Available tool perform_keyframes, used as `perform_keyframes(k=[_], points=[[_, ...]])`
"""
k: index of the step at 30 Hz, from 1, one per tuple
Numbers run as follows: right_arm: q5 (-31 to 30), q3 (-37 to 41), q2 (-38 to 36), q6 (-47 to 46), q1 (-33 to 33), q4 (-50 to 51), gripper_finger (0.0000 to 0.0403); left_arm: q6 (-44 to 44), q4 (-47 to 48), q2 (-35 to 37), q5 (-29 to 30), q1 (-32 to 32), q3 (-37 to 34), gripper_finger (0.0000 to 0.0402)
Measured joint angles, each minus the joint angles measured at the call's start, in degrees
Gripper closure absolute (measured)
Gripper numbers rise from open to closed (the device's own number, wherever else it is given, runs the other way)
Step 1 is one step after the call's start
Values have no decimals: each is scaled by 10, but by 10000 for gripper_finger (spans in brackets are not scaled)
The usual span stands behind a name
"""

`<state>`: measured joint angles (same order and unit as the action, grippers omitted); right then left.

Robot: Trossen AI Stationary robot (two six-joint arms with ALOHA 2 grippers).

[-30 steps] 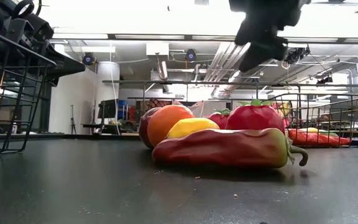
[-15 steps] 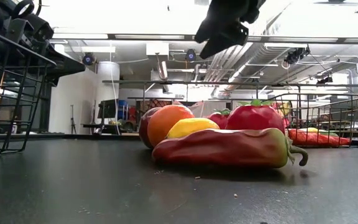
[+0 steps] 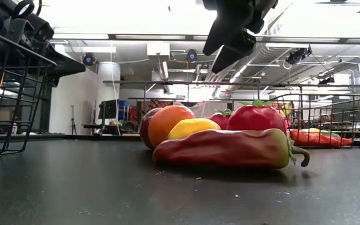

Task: Sort produce into baskets
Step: Put the top tomato into the right wire basket

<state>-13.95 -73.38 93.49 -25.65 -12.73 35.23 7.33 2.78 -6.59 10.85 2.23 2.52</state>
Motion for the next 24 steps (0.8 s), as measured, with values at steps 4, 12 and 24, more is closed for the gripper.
perform_keyframes(k=[4, 12, 24], points=[[27, 0, 0, -42, 0, 9, 6, 0, 0, 0, 0, 0, 0, 401], [58, 0, 36, -13, -1, 29, 10, 0, 0, 0, 0, 0, 0, 401], [5, 1, 134, 37, 7, 27, 11, 0, 0, 0, 0, 0, 0, 401]])
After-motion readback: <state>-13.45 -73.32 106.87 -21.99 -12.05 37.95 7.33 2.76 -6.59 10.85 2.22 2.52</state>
